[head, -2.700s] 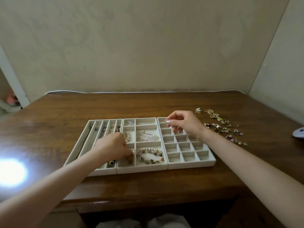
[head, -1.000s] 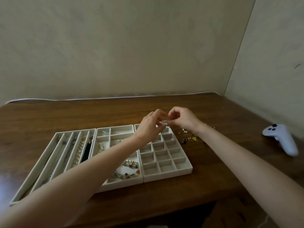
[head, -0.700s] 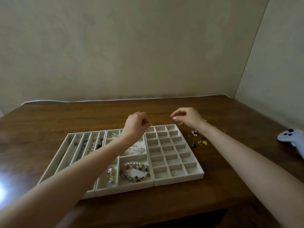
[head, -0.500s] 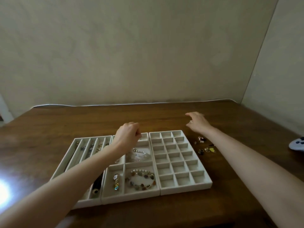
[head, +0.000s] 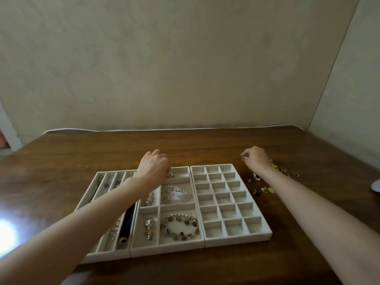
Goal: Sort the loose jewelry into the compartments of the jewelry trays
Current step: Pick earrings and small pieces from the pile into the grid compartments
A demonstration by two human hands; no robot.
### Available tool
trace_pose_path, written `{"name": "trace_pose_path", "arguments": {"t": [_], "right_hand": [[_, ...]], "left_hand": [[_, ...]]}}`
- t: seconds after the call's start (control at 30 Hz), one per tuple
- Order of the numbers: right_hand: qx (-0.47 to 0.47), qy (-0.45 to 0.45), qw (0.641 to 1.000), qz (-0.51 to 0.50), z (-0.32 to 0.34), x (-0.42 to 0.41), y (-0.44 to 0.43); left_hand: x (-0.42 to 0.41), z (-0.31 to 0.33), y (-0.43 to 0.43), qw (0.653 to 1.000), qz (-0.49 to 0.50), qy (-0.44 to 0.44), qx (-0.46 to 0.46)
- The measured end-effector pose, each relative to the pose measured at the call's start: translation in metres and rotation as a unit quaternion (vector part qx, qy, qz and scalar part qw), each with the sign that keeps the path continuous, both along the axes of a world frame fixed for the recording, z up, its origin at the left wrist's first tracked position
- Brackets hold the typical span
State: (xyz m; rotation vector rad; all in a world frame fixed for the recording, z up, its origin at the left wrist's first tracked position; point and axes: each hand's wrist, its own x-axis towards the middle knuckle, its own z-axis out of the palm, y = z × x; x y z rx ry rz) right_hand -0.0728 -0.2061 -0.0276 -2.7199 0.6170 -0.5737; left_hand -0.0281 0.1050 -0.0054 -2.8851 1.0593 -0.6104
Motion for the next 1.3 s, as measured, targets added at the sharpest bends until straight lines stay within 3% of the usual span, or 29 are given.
{"name": "trace_pose_path", "arguments": {"t": [0.13, 0.27, 0.5, 0.63, 0.83, 1.03, 1.17, 1.3], "right_hand": [[0.039, -0.04, 0.998, 0.012, 0.008, -0.002, 0.006], [0.107, -0.095, 0.985, 0.095, 0.028, -0.003, 0.042], [0.189, -0.045, 0.952, 0.236, 0.041, -0.009, 0.131], [0.16, -0.021, 0.955, 0.249, 0.031, -0.006, 0.154], [0.068, 0.001, 0.968, 0.243, 0.025, -0.004, 0.163], [-0.055, 0.0, 0.967, 0.248, 0.019, -0.005, 0.17], [-0.059, -0.018, 0.963, 0.261, 0.025, -0.009, 0.162], [0.003, -0.027, 0.966, 0.257, 0.04, -0.022, 0.135]], "left_hand": [[0.002, -0.001, 0.004, 0.999, 0.002, 0.036, -0.006], [0.0, -0.002, 0.003, 0.997, 0.003, 0.037, -0.067], [0.0, -0.005, -0.003, 0.995, -0.002, 0.083, -0.059], [0.001, -0.004, 0.001, 0.996, 0.011, 0.068, -0.049], [0.001, 0.001, 0.01, 0.979, 0.026, 0.02, -0.199], [-0.002, 0.006, 0.013, 0.972, 0.024, 0.001, -0.235], [-0.006, 0.008, 0.011, 0.969, 0.01, -0.007, -0.245], [-0.013, 0.009, 0.002, 0.965, -0.03, 0.007, -0.261]]}}
